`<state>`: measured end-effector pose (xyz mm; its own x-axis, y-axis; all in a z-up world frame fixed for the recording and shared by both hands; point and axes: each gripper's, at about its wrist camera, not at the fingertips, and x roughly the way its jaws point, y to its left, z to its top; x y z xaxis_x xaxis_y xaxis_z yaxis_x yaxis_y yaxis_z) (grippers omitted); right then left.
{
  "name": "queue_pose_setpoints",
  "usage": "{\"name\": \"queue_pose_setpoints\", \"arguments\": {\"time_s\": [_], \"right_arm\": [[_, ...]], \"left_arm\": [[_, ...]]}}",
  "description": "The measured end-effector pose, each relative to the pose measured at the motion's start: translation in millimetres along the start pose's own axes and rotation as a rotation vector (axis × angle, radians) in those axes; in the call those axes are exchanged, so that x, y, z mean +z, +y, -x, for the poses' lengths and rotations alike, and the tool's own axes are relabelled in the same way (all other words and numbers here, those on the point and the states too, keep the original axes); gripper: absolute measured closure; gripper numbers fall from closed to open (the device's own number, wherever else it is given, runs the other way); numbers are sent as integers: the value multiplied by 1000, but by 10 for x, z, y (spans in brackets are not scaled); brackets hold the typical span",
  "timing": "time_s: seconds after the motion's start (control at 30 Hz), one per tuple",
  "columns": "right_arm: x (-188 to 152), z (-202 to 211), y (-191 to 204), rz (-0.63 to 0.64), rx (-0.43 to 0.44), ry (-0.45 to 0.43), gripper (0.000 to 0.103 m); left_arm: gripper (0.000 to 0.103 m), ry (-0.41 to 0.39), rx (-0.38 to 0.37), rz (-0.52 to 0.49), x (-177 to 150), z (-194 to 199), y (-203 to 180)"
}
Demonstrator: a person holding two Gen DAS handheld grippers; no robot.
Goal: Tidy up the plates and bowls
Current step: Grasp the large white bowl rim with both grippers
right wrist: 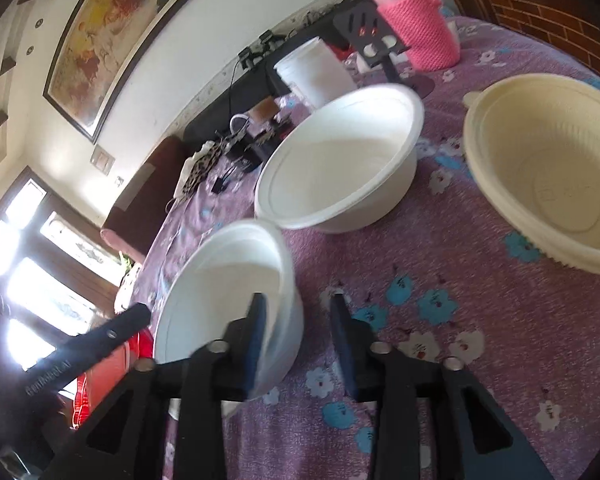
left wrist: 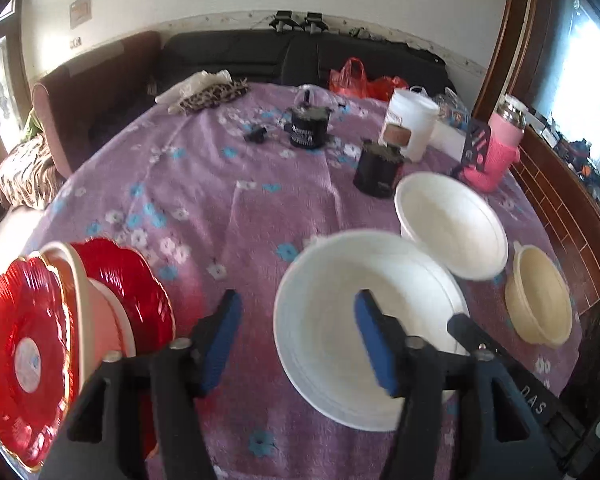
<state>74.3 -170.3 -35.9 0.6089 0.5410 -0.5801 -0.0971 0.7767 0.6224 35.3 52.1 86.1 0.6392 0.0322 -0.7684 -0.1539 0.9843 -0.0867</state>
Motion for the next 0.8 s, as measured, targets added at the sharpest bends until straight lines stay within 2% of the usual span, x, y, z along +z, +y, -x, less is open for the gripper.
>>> {"name": "queue_pose_setpoints", "arguments": {"time_s": [0.03,0.07,0.17,0.3,0.37,0.43,0.57,0.6,0.63,0.67,0.7,0.8], "right_arm": [[-1,-14,-7,-5,1,8,59],[-3,-38,-11,-9,5,21,59],[-14,-88,8,-7,17,45,59],[-16,-122,48,17,16,54,59],[-15,-158,46,16,19,67,59],[-17,-183,54,19,25,78,59],[-28,-222,93,40,31,87,59],[-27,-227,97,43,32,87,59],[-28,-235,98,45,33,88,59],[-28,-241,93,42,36,89,60],[-26,-243,85,38,38,89,60],[-26,-254,52,28,39,97,71]], "left_arm": [[26,-7,7,0,30,-3,2],[25,-11,18,1,53,-14,2],[25,11,49,-15,124,-152,-19],[25,112,43,1,119,-426,-12],[25,135,33,7,88,-498,-12],[25,142,42,4,63,-539,-25],[27,157,13,5,30,-579,-20],[38,153,5,6,21,-567,-17],[60,153,-1,4,12,-554,-18],[71,162,-8,-2,1,-554,-26],[79,172,-14,-6,-19,-555,-33],[86,147,-4,-13,-59,-498,-41]]}}
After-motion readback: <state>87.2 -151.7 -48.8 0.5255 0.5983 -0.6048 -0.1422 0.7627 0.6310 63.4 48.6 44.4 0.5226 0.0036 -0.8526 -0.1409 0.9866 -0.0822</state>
